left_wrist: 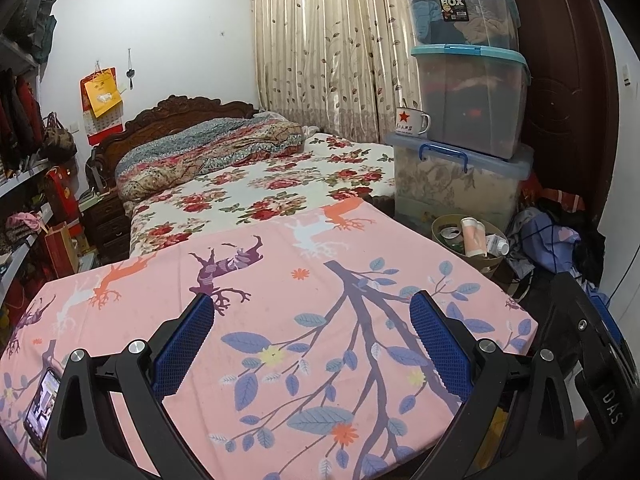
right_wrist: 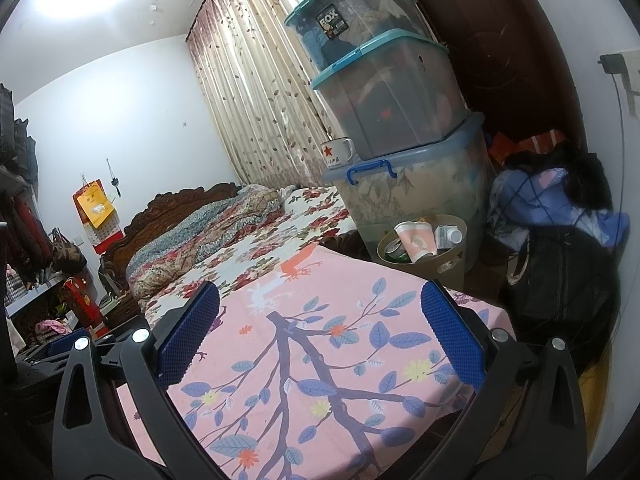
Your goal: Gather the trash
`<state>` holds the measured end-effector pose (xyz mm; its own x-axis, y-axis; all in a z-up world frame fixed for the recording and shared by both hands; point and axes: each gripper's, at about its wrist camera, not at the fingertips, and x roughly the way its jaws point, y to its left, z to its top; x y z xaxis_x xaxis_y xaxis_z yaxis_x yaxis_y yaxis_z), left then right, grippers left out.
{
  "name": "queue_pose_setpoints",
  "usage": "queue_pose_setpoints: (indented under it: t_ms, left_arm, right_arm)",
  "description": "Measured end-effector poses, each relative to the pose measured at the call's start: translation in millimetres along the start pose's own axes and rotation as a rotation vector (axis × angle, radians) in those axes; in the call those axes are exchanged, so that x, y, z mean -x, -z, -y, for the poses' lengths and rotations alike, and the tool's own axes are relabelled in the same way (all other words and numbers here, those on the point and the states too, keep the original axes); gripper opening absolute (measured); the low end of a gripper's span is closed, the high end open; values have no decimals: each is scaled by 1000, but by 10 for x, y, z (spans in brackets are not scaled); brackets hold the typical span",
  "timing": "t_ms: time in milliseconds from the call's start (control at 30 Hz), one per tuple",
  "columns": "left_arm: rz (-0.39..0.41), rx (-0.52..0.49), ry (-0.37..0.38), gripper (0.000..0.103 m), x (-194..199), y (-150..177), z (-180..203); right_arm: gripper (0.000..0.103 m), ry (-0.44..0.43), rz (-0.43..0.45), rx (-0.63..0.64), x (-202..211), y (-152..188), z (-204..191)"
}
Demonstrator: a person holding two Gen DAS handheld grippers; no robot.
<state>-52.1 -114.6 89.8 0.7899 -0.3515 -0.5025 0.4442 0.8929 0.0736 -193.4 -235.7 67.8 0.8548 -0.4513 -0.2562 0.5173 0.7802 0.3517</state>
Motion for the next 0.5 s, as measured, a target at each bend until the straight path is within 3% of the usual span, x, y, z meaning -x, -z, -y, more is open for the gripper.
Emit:
queue_pose_setpoints:
  t_ms: [500]
  left_arm:
    - [-7,-4,3,94,-2,13,-10]
  right_arm:
    - [100,-2,-4,-1,-15,16,-2]
